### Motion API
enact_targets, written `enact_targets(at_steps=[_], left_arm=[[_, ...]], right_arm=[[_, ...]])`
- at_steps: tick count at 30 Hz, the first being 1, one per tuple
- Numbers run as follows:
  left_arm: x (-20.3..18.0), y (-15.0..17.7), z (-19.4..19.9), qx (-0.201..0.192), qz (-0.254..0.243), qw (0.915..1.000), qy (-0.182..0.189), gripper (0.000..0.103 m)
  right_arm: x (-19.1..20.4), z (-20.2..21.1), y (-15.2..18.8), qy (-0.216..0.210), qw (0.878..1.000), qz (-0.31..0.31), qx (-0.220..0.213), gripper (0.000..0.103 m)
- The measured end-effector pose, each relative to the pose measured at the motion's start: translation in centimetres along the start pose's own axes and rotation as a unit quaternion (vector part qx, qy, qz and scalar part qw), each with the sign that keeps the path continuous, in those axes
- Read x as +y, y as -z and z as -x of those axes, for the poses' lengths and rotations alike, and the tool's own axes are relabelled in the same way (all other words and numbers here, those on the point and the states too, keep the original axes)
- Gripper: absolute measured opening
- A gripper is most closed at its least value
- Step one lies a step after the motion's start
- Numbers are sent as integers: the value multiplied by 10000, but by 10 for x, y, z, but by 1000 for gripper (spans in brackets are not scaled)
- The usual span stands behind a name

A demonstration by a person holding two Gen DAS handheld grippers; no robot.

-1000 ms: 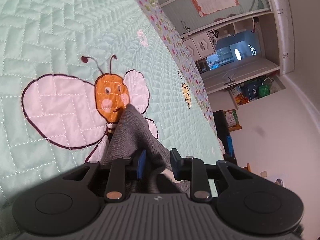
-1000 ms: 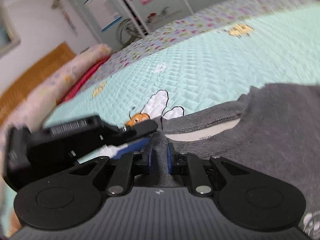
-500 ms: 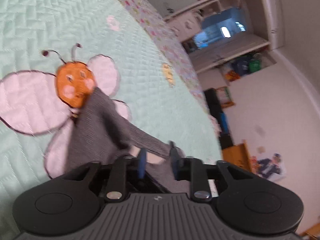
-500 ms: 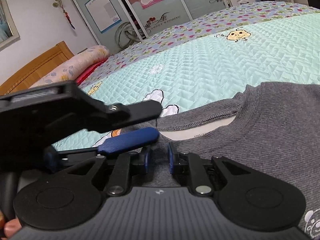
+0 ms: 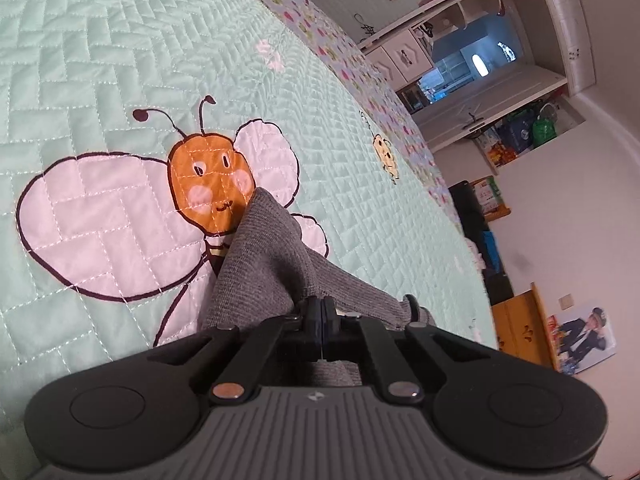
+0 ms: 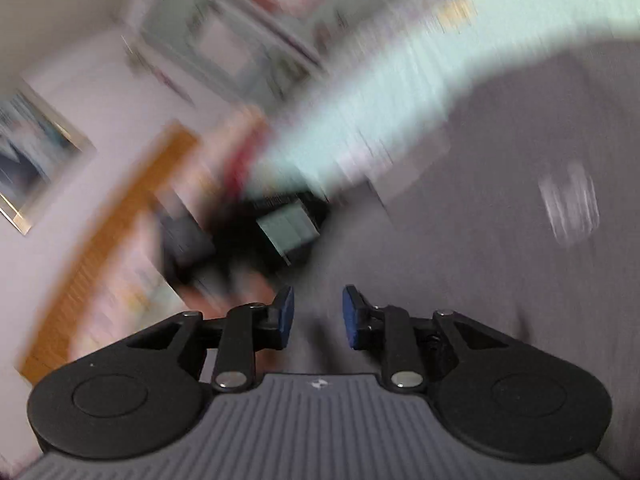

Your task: Fold clothes

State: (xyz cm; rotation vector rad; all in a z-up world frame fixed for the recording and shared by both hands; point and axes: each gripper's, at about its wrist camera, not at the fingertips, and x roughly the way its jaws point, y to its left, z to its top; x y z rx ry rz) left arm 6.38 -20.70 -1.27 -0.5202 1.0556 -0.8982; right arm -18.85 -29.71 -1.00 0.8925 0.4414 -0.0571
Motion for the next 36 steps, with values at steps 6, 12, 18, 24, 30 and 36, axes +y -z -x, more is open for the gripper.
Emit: enact_targets(at_steps=[6,12,18,24,30,36], left_arm=[[-32,5,24,-285,-164,9991,-281,5],[-79,44,73,45,-788,9969,47,21],[-44,94,58,353,-945,9915,-818,4],[-46,96,78,265,-561,9951,-774,5],[-83,126,134,392,-1067,9931,-293,29],[-65,190,167,545,-1374,9885,-317,29]], right_arm=[[2,-9,7,267,9991,337,39,0],[12,11,10,263,9984,400,-298,11],[45,98,66,-424,9986,-45,-311,39],[44,111,116,221,9994,221,-133,35],[60,161,112,35,9985,-11,-541,38],[58,157,147,-35,9997,113,195,0]])
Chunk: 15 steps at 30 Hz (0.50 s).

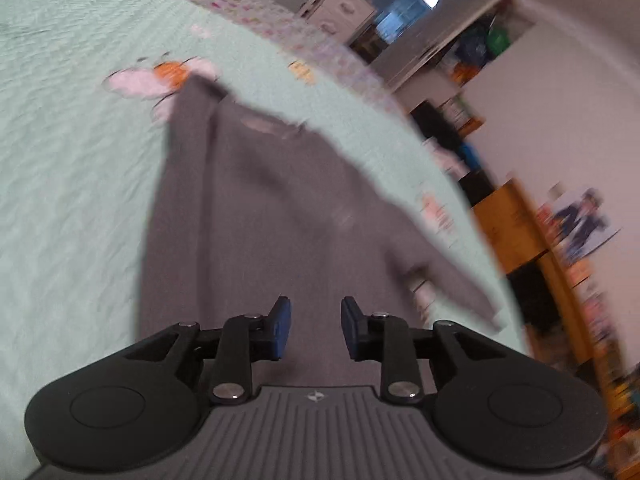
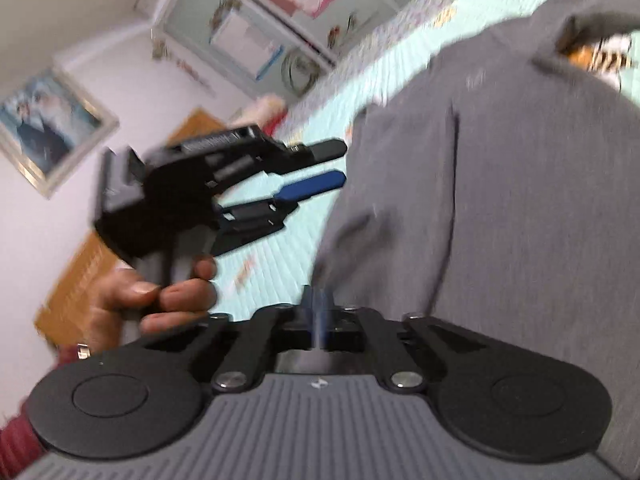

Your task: Fold clothes

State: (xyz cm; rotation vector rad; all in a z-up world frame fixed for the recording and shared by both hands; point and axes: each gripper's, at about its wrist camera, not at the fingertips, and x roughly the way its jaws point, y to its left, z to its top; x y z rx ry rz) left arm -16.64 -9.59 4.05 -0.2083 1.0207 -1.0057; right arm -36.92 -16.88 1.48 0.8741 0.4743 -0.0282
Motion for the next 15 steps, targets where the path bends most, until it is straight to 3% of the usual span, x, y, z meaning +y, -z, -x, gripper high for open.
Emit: enact_targets(at_steps=[2,7,9,11,13,15], left_arm=[[12,21,-5,-2,4,9999,-154,19],[26,32,-1,-145,307,9994,21,19],[27,30,3,-136,543,9984,49,19],[23,27,15,-218,612,9978,114,23],[17,29,28,-347,508,9980,134,28],[13,36,29,-190,345,9992,-13,35]], right_arm=[[-9,-14,14,254,9985,63,480,0],[-4,-13,15,283,9959,606,610,0],[-3,-11,7,350,9955,514,718,0],[2,-4,2,353,9958,438,722,6],[15,1,-5,216,9971,557,467,6],[11,-7,-2,455,9961,520,540,6]])
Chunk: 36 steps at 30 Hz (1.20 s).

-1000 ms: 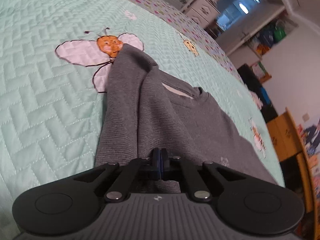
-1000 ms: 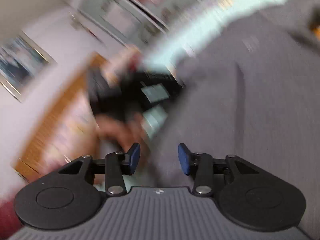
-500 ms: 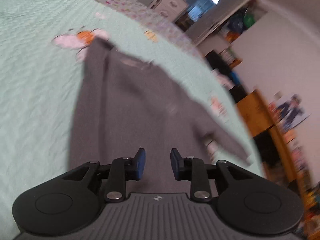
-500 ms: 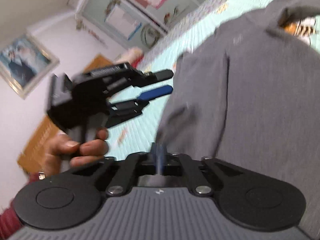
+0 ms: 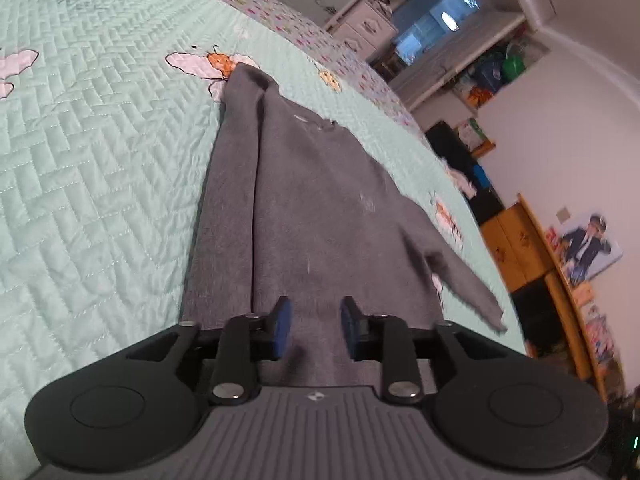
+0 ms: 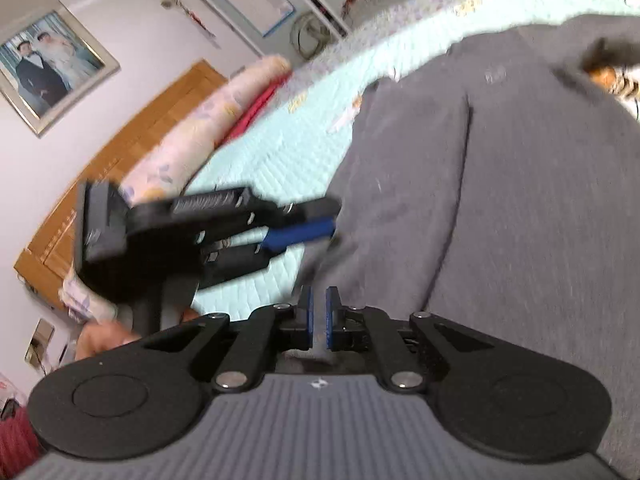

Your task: Fold clothes

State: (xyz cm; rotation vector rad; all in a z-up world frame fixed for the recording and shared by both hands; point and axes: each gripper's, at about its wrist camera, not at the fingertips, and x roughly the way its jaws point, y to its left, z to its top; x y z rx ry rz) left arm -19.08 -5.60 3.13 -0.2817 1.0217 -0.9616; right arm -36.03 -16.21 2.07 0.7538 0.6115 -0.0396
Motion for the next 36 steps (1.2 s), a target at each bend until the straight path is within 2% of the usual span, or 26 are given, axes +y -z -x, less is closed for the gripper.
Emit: enact_targets(at_steps=[2,4,8,10,12,14,15,16,17,19,21,26,32,36], left_arm=[[2,9,-9,215,-141,9994,-248,32],[8,16,-7,100,-21,9998,-196,32],[8,16,5,-36,320,9994,-105,32],[-2,18,16,-145,199,9997,-38,32],[-15,26,22,-157,-155,9997,-72,34],[-22,35,19,-6,-453,9987,-242,34],[-23,40,14,105,-560,9977,-356,34],[-20,44,9,168,-590,9972,-431,33],[-16,48,4,195,-600,9969,-478,33],[-12,50,4,101,-525,9976,-437,33],[-13,50,2,114,-609,9970,-468,33],[-13,48,-2,148,-725,9961,-472,33],[-7,51,2,156,-621,9973,-349,34],[-6,53,3,154,-596,9976,-316,34]], right_arm=[[-4,-9,3,245,9996,-51,99,8],[-8,-18,6,489,9986,-101,198,1],[-15,-7,11,279,9988,-392,-20,4],[-19,1,5,230,9982,-516,-199,9],[-23,8,-2,183,9971,-639,-380,9],[-28,10,-12,174,9953,-742,-602,15],[-31,4,-21,200,9946,-712,-724,27],[-30,-1,-29,205,9952,-550,-786,32],[-28,-7,-37,208,9955,-380,-843,32],[-12,-21,-49,420,9946,354,-885,32],[5,-38,-55,716,9877,1090,-859,32],[26,-71,-61,1124,9675,2155,-699,31],[26,-86,-63,1292,9580,2513,-487,29],[22,-84,-60,1300,9583,2483,-558,14]])
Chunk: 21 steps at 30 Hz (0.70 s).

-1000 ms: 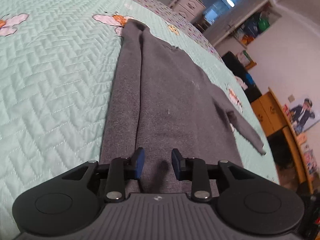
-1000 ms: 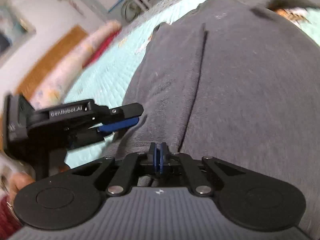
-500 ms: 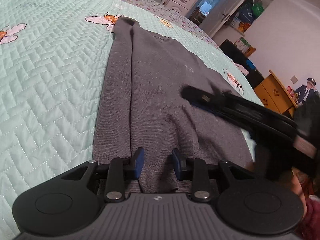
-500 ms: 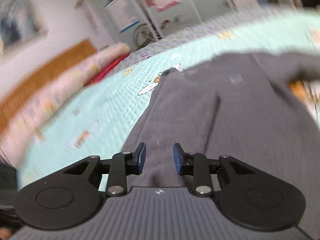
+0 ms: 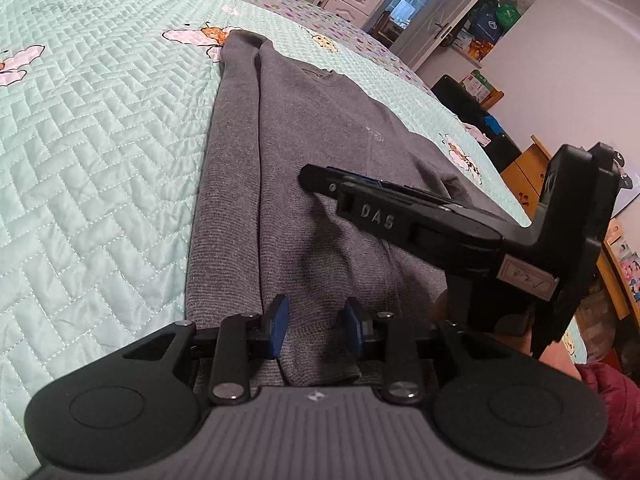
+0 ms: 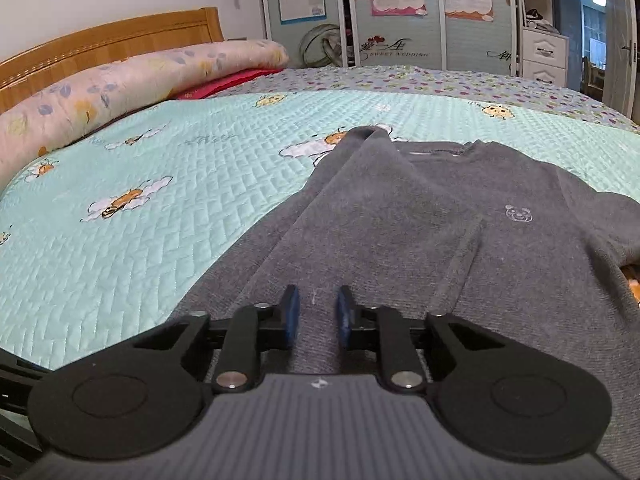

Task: Fold clothes
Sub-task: 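Reach the right gripper to the sleeve cuff and grasp it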

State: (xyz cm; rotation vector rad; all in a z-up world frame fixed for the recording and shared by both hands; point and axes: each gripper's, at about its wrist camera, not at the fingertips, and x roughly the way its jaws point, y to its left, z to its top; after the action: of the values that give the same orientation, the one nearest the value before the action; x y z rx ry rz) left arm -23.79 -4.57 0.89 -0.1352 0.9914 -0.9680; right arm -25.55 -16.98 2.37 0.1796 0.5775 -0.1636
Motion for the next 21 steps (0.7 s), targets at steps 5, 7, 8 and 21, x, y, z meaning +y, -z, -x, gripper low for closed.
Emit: enact_targets(at_steps=[5,7,8,21], left_arm=[[-3,1,1,-2,-4,10000,-64,34],[-4,1,1,-4,1,9999,-103,34],[-5,1,1,-8,1,9999,-122,34],[-19,-2,3,10,-167,9988,-462,34]], right_arm=[[-8,5,0,28,9995,-267,-158,0],[-21,12,0,43,9960,-833,-324,0],[-28,16,0,50,9928,-1123,-408,0],[-123,90,70,-485,9051,-4179,-616,11]])
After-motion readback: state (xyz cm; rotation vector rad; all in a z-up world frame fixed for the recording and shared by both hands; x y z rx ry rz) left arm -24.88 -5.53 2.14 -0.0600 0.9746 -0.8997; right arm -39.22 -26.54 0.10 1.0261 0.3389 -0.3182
